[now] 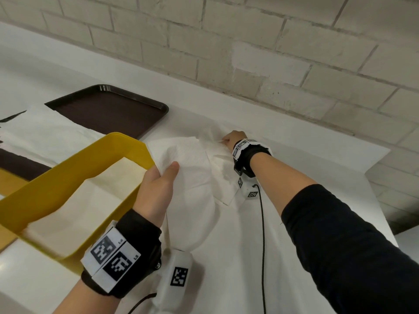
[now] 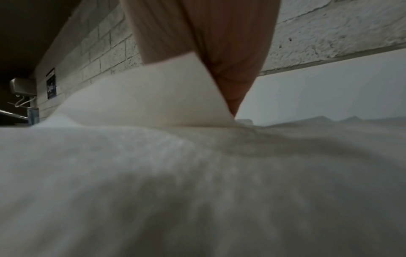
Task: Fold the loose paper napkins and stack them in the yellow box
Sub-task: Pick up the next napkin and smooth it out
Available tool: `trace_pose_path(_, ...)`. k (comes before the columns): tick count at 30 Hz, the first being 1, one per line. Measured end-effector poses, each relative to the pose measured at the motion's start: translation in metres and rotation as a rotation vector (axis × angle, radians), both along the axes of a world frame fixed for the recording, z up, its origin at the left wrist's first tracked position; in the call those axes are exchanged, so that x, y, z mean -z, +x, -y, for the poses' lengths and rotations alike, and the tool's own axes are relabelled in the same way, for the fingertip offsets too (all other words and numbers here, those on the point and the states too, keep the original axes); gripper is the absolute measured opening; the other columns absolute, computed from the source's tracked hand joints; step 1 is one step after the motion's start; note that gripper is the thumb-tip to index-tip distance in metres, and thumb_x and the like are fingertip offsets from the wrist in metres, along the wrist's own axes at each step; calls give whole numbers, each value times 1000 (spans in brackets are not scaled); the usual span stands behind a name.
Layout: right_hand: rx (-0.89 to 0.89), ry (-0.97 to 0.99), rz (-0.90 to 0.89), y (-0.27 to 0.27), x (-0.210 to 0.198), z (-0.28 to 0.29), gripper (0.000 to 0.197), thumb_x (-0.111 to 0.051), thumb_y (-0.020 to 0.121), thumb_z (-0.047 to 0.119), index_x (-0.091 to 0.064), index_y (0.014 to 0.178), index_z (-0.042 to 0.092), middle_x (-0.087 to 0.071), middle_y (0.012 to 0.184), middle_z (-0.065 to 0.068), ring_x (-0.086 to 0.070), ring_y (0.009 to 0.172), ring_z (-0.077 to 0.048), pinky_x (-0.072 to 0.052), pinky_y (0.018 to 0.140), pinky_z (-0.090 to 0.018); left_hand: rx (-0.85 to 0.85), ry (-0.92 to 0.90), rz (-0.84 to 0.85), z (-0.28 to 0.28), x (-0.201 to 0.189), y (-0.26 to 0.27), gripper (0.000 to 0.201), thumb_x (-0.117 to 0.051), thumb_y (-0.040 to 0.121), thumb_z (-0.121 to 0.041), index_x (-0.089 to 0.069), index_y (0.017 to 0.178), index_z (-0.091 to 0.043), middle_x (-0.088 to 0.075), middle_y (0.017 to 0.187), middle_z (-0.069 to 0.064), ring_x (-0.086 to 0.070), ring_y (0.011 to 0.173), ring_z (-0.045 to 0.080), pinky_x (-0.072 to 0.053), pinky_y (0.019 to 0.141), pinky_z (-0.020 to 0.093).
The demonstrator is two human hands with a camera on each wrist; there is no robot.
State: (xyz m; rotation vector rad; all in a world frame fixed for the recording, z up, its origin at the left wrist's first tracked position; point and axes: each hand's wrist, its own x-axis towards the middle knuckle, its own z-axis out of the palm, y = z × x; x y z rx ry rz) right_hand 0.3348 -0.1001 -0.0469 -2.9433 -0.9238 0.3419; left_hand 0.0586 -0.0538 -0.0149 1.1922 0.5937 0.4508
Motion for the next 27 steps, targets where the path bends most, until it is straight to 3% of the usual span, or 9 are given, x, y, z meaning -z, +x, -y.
trace_pose_path(4,14,75,27,-3,-7,3,28,-35,95,3,-63,98,-2,-63,103,-16,-55,104,-32,-45,79,-26,-10,-2,1,0,1,-1,29,-44,97,-21,-54,123,-11,-63,119,8,-59,110,28,-43,101,49)
trace_pose_path(7,34,199,24,-13,-17,11,30,-34,98,11,-61,101,1,-58,114,-18,-51,114,-33,-40,84,-29,-11,-9,6,1,2,-1,17,-45,97,-21,-57,109,-19,-64,112,3,-59,109,26,-43,100,47)
trace_pose_path(10,-18,272,-11,-28,-34,28,29,-33,99,13,-57,98,-3,-57,109,-20,-52,108,-32,-37,78,-29,-1,0,27,4,3,1,30,-45,97,-20,-56,124,-13,-63,121,7,-58,113,26,-42,102,48)
trace_pose_path(12,-35,381,-10,-39,-49,43,25,-34,98,13,-52,81,8,-53,92,-16,-50,94,-29,-29,68,-28,-5,3,35,5,4,2,34,-45,97,-21,-53,128,-11,-62,123,7,-57,114,26,-41,103,47)
trace_pose_path(14,-38,544,-8,-51,-66,59,32,-34,98,14,-36,67,20,-44,74,-3,-43,82,-22,-26,65,-27,-20,-8,46,3,6,3,34,-45,97,-23,-54,127,-11,-62,123,6,-57,114,25,-41,104,46)
trace_pose_path(17,4,876,-109,-78,-92,82,22,-34,100,20,-44,80,24,-48,77,5,-50,79,-16,-47,70,-33,-21,-30,61,2,5,5,28,-44,97,-26,-55,121,-16,-62,121,4,-57,114,25,-42,103,45)
trace_pose_path(20,-32,1092,-151,-111,-113,99,22,-33,100,20,-49,93,7,-51,80,1,-49,71,-10,-42,62,-23,-8,-34,94,3,3,6,22,-43,97,-28,-56,114,-23,-62,120,2,-58,113,23,-42,102,43)
trace_pose_path(23,-61,1131,-99,-137,-124,109,30,-32,101,21,-45,104,-6,-48,84,-5,-46,73,-13,-37,62,-23,24,-49,126,5,1,8,19,-43,97,-30,-59,105,-27,-63,121,1,-58,114,22,-40,104,45)
trace_pose_path(27,-106,1063,-117,-162,-124,114,22,-29,101,21,-45,89,12,-44,73,7,-43,62,2,-36,59,-11,69,-76,176,11,0,11,31,-42,97,-31,-57,122,-19,-64,120,-1,-59,114,18,-41,104,41)
